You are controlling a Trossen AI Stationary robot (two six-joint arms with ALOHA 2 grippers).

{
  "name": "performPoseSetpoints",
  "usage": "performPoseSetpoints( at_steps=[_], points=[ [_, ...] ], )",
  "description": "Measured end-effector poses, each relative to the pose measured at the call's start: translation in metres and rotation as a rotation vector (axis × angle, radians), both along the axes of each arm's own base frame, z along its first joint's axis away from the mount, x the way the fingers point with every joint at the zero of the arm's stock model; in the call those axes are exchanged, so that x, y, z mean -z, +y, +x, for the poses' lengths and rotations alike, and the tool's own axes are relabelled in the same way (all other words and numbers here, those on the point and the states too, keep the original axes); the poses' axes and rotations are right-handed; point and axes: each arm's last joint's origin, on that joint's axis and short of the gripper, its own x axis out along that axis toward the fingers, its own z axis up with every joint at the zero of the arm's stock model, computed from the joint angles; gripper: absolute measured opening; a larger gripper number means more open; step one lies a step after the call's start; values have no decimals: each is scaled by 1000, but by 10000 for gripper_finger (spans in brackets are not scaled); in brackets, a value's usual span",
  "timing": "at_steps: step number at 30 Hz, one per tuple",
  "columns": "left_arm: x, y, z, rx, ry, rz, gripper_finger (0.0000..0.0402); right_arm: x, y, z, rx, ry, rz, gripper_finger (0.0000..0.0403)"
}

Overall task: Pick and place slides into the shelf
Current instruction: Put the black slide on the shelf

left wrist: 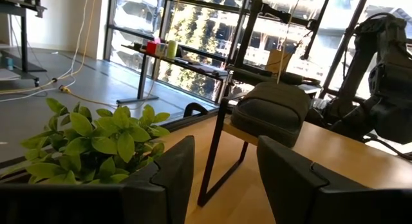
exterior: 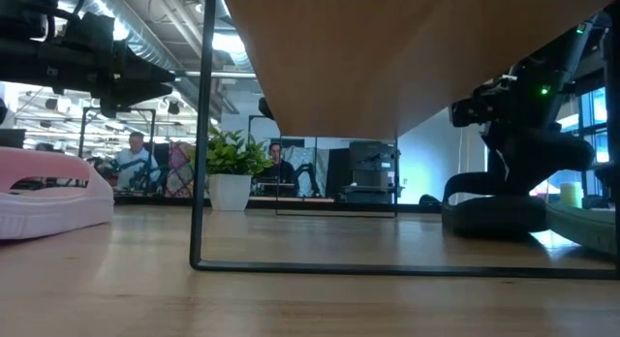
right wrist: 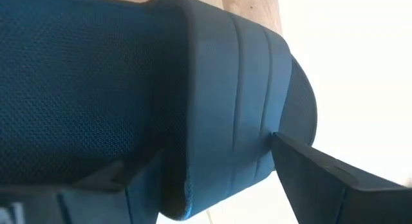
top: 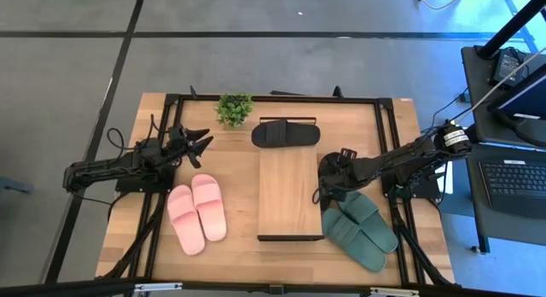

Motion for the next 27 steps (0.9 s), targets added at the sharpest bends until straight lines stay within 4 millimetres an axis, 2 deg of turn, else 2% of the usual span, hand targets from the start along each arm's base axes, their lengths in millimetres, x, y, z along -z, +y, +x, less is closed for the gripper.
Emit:
performPoseSetpoints(
  at_steps=[3, 6, 11, 16, 17, 22, 27],
  points=[
    [0, 0, 0, 0, 0, 0, 162, 0, 0, 0, 3, 1, 0, 252],
    [0, 0, 0, 0, 0, 0, 162, 0, -1, 0, 4, 3, -1, 219],
    [0, 0, 0, 0, 0, 0, 162, 0, -1, 0, 3, 6, -7, 132],
    [0, 0, 0, 0, 0, 0, 162, 0, -1, -1, 0, 15, -16, 28],
    [0, 0, 0, 0, 0, 0, 162, -1, -1, -2, 0, 18, -19, 18],
    [0, 0, 0, 0, 0, 0, 162, -12, -5, -10, 82, -15, -19, 15],
    [0, 0, 0, 0, 0, 0, 162, -43, -10, -24, 138, -96, -8, 15]
  ],
)
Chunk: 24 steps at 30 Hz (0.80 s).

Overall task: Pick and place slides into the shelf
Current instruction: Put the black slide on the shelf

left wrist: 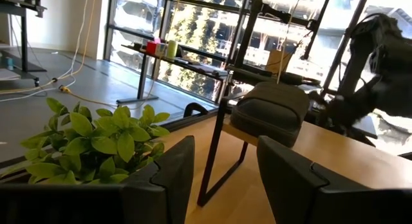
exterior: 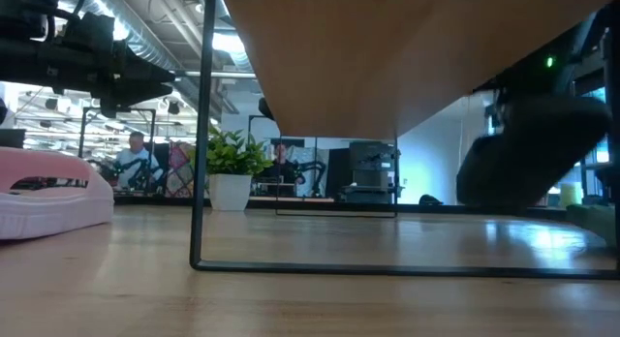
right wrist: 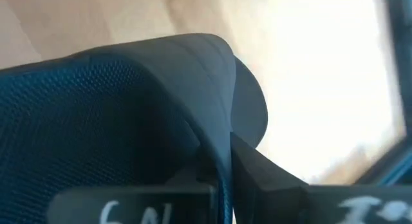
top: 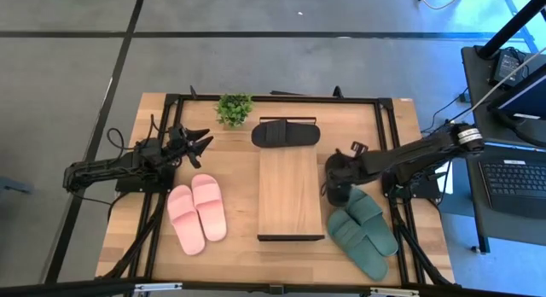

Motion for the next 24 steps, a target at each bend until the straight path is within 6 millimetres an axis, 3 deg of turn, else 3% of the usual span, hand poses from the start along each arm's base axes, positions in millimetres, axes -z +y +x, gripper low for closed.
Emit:
performPoseSetpoints(
  at_steps=[7, 12, 19, 24],
  points=[
    [0, 0, 0, 0, 0, 0, 162, -61, -8, -33, 25, -85, -44, 15],
    [0, 0, 0, 0, 0, 0, 162, -114, -12, -46, -43, -239, -89, 15],
    [0, 0, 0, 0, 0, 0, 162, -182, -13, -29, -458, -412, -343, 15],
    [0, 0, 0, 0, 0, 0, 162, -206, -19, -5, -766, -392, -604, 15]
  ],
)
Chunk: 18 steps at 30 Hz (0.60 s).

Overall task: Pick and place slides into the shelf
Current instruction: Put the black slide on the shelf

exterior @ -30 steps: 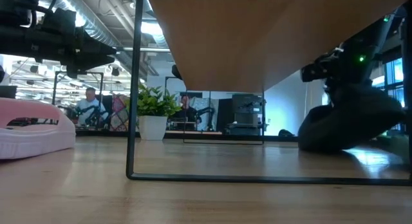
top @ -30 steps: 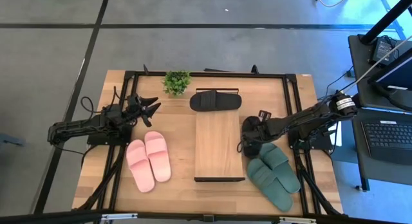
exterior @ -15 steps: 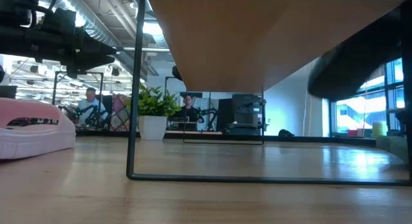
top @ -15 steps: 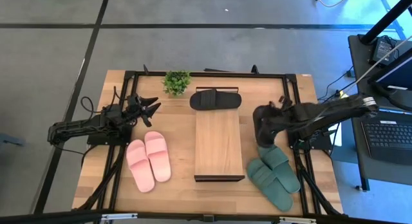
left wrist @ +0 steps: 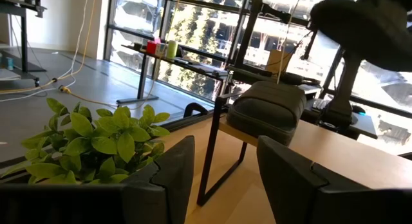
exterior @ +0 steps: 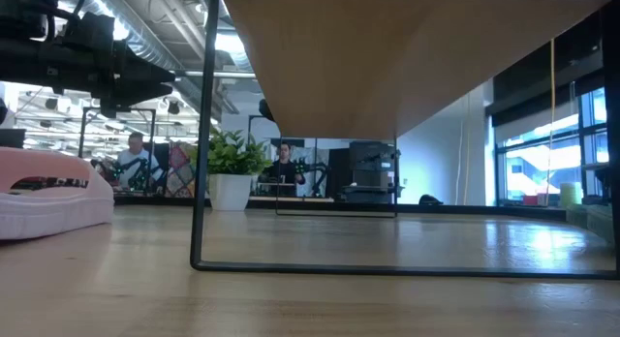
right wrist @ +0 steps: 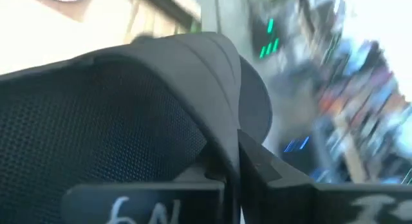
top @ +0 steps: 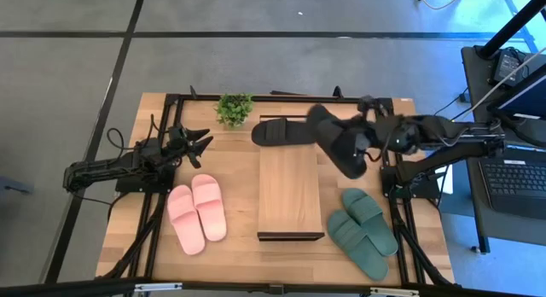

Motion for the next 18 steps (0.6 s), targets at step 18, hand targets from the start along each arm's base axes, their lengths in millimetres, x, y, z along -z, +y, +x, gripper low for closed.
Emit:
performPoseSetpoints(
  at_steps=[18],
  points=[
    [0, 0, 0, -1, 1, 2, 162, 49, -28, 105, -734, 195, -396, 15]
  ],
)
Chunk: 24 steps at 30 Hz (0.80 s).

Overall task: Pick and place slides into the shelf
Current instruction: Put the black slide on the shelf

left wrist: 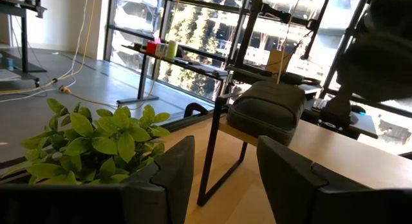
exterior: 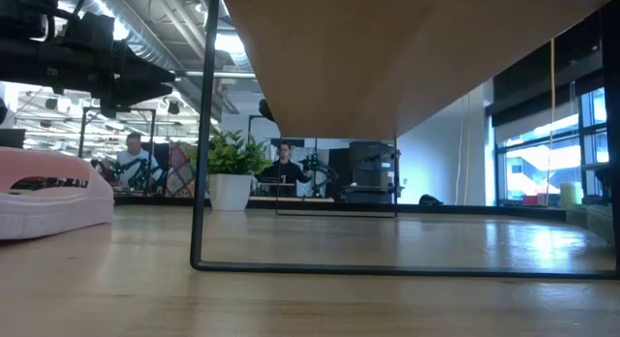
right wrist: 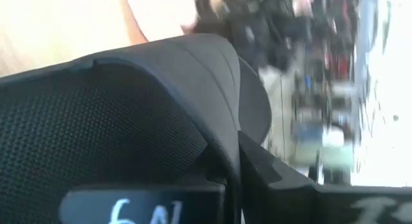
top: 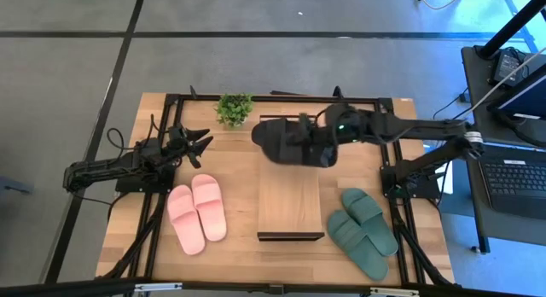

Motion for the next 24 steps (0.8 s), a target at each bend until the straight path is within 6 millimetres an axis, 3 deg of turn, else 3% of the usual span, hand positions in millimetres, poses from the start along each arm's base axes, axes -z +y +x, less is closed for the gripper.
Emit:
performPoseSetpoints(
  at_steps=[4, 9, 24],
  points=[
    [0, 0, 0, 0, 0, 0, 162, 14, 1, 15, -121, 19, 36, 15],
    [0, 0, 0, 0, 0, 0, 162, 33, -7, 29, -133, 77, 42, 15],
    [0, 0, 0, 1, 0, 0, 162, 59, -25, 45, -165, 131, 80, 15]
  ],
)
